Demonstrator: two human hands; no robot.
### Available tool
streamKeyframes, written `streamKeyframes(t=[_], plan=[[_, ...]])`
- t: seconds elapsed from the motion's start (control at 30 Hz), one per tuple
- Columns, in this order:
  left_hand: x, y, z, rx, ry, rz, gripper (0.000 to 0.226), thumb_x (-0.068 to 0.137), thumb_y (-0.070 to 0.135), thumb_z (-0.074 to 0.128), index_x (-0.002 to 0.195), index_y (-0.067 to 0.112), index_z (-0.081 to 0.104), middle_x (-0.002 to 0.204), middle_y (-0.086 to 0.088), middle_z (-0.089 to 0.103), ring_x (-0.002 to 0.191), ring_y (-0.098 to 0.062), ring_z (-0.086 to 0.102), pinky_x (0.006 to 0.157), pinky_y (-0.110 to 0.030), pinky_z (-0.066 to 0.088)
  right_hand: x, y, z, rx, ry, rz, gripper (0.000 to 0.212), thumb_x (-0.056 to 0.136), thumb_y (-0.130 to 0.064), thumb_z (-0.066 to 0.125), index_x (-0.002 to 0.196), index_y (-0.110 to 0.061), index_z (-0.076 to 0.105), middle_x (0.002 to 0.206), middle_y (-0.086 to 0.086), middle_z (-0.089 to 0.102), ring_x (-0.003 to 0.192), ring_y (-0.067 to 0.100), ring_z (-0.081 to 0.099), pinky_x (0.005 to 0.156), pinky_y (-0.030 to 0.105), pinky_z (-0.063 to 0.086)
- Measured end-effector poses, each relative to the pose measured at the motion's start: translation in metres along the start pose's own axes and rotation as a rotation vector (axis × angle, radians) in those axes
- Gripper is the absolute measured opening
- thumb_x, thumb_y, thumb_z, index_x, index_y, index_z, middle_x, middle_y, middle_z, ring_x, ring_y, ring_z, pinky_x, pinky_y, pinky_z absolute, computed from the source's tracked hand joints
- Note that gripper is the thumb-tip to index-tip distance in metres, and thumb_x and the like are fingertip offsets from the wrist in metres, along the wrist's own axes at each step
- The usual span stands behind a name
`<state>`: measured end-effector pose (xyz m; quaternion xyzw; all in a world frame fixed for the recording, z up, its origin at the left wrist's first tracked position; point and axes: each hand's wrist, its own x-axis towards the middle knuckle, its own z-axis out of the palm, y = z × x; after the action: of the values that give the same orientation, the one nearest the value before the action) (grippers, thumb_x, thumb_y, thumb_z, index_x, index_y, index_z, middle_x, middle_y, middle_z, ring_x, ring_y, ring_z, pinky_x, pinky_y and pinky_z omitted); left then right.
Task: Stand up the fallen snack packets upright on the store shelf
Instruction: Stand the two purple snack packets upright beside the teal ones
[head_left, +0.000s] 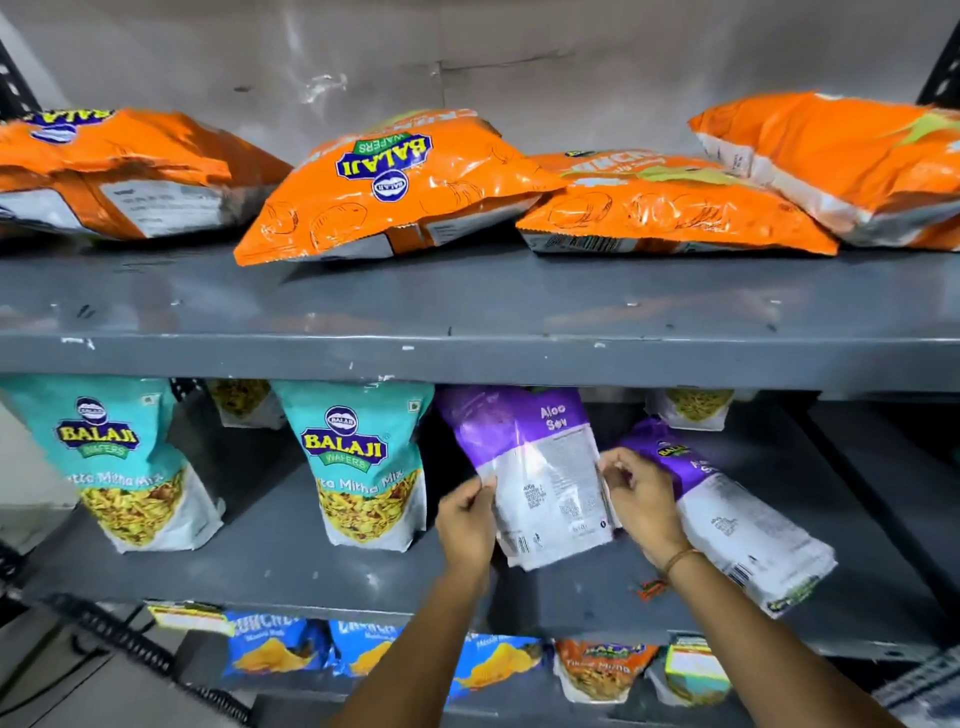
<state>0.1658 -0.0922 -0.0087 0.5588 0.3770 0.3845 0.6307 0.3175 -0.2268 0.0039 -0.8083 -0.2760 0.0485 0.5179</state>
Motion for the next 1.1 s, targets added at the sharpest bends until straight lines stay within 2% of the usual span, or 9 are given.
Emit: streamKeyframes(t=[0.13,0.27,0.33,0.4,0.57,0.7,0.83,1.0,1.1], plan=[[0.015,0.005,0.006,0.106,-0.097,0.182,0.043,0.083,0.036,0.061,0.067,-0.004,0.063,0.068,0.001,0.053,0.070,-0.011,0.042,0.062,-0.029,0.033,-0.015,-0.015,-0.011,0.011,0.194,-0.076,0.010,0.091,-0.009,0.055,0.091,-0.010,0.064,0.080,0.009,0.072,0.070,0.027,0.064,0.068,0.038,0.049],[0.009,-0.002,0.000,0.291,-0.143,0.147,0.034,0.088,0.026,0.065,0.069,-0.002,0.066,0.064,0.003,0.049,0.062,-0.005,0.038,0.062,-0.026,0.035,-0.034,0.007,-0.005,0.004,0.139,-0.042,0.013,0.091,-0.008,0.053,0.086,-0.018,0.059,0.073,0.010,0.070,0.066,0.029,0.065,0.066,0.045,0.052],[0.005,-0.006,-0.004,0.342,-0.151,0.122,0.016,0.089,0.015,0.066,0.087,0.006,0.078,0.072,0.006,0.065,0.057,0.014,0.046,0.061,-0.014,0.043,-0.039,0.019,-0.005,-0.009,0.091,-0.018,0.013,0.092,-0.009,0.051,0.086,-0.019,0.056,0.070,0.008,0.068,0.065,0.030,0.064,0.065,0.045,0.052],[0.004,-0.008,-0.006,0.368,-0.156,0.132,0.018,0.089,0.016,0.067,0.101,0.009,0.078,0.088,0.007,0.074,0.064,0.021,0.056,0.065,-0.004,0.044,-0.039,0.020,-0.007,-0.015,0.071,-0.004,0.011,0.091,-0.009,0.052,0.087,-0.018,0.058,0.073,0.007,0.070,0.068,0.030,0.065,0.067,0.043,0.051],[-0.001,-0.007,-0.012,0.396,-0.127,0.121,0.019,0.087,0.033,0.068,0.091,0.017,0.078,0.084,0.007,0.079,0.079,-0.009,0.072,0.078,-0.034,0.057,-0.048,0.003,-0.009,0.141,0.217,0.072,0.020,0.085,-0.003,0.060,0.098,-0.019,0.059,0.093,0.006,0.069,0.085,0.025,0.067,0.080,0.041,0.057],[-0.034,-0.003,-0.020,0.542,0.007,0.229,0.031,0.085,0.050,0.063,0.079,0.021,0.074,0.070,0.004,0.075,0.069,-0.012,0.071,0.067,-0.034,0.056,-0.084,-0.008,-0.001,0.143,0.168,-0.020,0.041,0.073,0.001,0.065,0.091,-0.032,0.049,0.086,0.004,0.057,0.073,0.025,0.056,0.067,0.027,0.048],[-0.083,-0.007,-0.017,0.548,0.009,0.298,0.036,0.080,0.054,0.057,0.071,0.020,0.068,0.068,0.005,0.069,0.066,-0.012,0.067,0.066,-0.037,0.054,-0.119,-0.012,0.014,0.100,-0.008,-0.134,0.061,0.066,-0.022,0.072,0.114,-0.041,0.041,0.112,-0.012,0.048,0.101,0.020,0.053,0.081,0.032,0.050],[-0.109,-0.008,0.001,0.588,-0.173,0.523,0.019,0.080,0.048,0.066,0.078,0.029,0.071,0.082,0.016,0.066,0.084,-0.006,0.059,0.079,-0.026,0.047,-0.122,-0.004,0.010,0.127,-0.006,-0.104,0.062,0.076,-0.017,0.064,0.131,-0.031,0.041,0.127,-0.012,0.047,0.121,0.014,0.050,0.100,0.042,0.046],[-0.095,0.010,0.004,0.447,-0.097,0.538,0.011,0.081,0.042,0.063,0.083,0.031,0.060,0.089,0.013,0.056,0.091,-0.009,0.054,0.082,-0.024,0.042,-0.113,0.008,0.003,0.094,-0.020,-0.050,0.048,0.086,-0.021,0.064,0.131,-0.028,0.048,0.129,-0.005,0.056,0.122,0.013,0.053,0.103,0.043,0.046]])
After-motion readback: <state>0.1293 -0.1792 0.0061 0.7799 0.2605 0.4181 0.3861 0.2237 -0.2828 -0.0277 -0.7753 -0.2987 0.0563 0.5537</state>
